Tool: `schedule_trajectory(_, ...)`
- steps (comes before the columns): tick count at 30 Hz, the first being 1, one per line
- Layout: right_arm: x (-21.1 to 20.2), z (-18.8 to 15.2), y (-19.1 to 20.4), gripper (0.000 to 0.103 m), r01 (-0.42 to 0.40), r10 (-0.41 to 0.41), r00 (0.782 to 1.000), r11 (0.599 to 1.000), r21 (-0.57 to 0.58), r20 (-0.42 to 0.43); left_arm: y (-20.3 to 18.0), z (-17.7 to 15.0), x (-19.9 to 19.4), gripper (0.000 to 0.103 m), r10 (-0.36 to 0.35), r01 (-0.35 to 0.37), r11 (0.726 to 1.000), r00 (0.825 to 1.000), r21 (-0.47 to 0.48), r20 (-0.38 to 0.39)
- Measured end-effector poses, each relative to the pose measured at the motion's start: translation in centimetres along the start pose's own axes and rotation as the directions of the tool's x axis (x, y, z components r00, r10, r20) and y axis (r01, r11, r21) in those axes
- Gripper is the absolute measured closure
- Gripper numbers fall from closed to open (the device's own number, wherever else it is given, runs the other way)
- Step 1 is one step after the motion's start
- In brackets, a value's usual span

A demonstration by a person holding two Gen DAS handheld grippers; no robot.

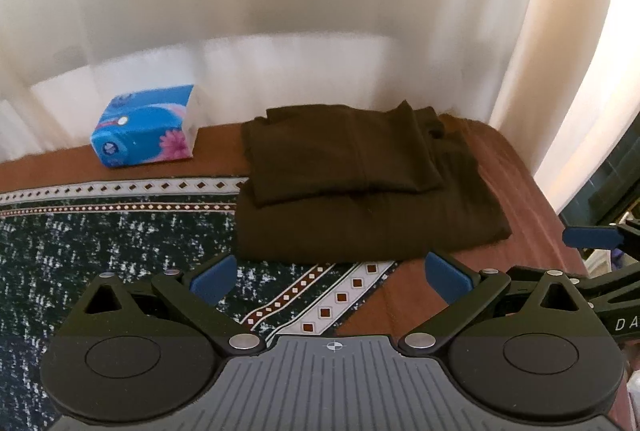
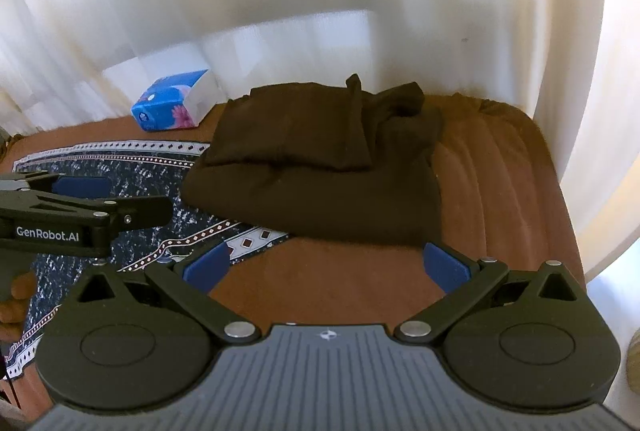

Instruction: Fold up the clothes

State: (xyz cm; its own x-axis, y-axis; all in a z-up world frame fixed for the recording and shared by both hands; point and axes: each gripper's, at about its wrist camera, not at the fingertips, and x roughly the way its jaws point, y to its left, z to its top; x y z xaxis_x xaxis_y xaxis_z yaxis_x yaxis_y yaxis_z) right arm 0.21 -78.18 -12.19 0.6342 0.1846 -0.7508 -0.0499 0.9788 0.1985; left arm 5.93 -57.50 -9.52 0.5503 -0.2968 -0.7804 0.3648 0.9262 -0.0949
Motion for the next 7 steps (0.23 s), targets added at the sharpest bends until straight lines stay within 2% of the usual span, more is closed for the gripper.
schedule_trajectory(7,0.47,0.10,-0.15,0.000,0.004,-0.004,1.000,1.000,0.001,-0.016,-0.11,-0.01,0.26,0.000,-0.010,0.010,1.000,1.000,0.008,0.000)
